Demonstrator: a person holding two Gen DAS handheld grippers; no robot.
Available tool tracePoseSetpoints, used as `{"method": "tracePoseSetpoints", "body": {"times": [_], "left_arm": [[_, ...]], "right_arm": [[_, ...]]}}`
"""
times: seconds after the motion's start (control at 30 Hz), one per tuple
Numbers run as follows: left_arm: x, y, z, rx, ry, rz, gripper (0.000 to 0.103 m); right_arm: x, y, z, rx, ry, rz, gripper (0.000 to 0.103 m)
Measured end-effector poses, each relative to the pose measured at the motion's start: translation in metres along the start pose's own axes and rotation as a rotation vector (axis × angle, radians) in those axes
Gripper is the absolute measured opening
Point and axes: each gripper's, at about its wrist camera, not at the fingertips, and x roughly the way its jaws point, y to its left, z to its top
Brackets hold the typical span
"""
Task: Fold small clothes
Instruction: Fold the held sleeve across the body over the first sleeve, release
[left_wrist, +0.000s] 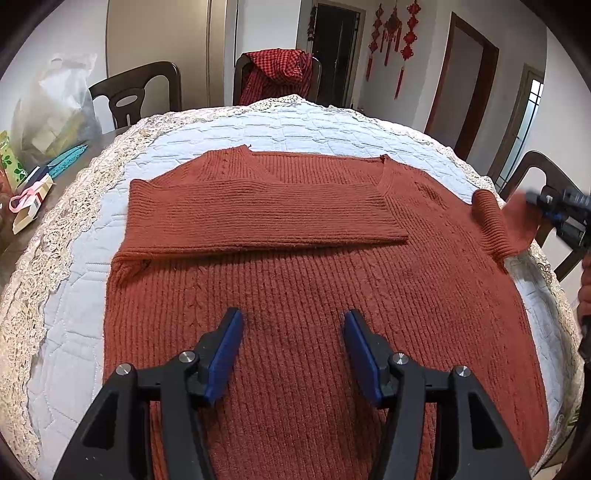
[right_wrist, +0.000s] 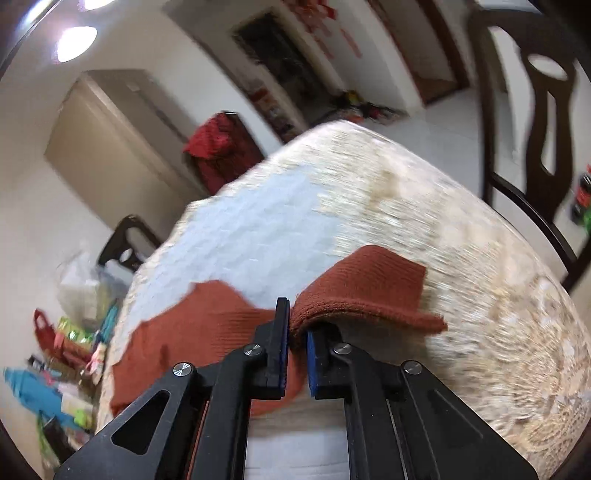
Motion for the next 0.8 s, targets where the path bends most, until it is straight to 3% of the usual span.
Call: {"method": "tracePoseSetpoints", "body": {"times": [0.2, 0.37, 0.47, 0.53, 0.6, 0.67, 0.8], "left_arm": [[0.000, 0.001, 0.001, -0.009, -0.002, -0.014, 0.061], [0.000, 0.005, 0.001, -0.027, -0.006, -0.035, 0.061], [0.000, 0.007, 0.001, -0.036, -0.008, -0.046, 0.061], [-0.001, 0.008, 0.002, -0.039, -0.009, -0.051, 0.061], [-0.003, 0.009, 0.003, -0.043, 0.000, -0.062, 0.061], [-0.008, 0.011, 0.009, -0.059, 0.015, -0.097, 0.061], [-0.020, 0.009, 0.031, -0.066, -0.037, -0.141, 0.061]], "right_arm": [[0.006, 0.087, -0.010, -0.195, 0.029, 0.176, 0.008], [0.046, 0.134, -0.043, -0.331, 0.169, 0.254, 0.008], [0.071, 0.144, -0.070, -0.377, 0.305, 0.272, 0.009], [0.070, 0.143, -0.082, -0.401, 0.336, 0.283, 0.012], [0.062, 0.138, -0.087, -0.413, 0.339, 0.290, 0.019], [0.052, 0.132, -0.086, -0.406, 0.330, 0.302, 0.019], [0.039, 0.111, -0.084, -0.374, 0.295, 0.269, 0.019]]}}
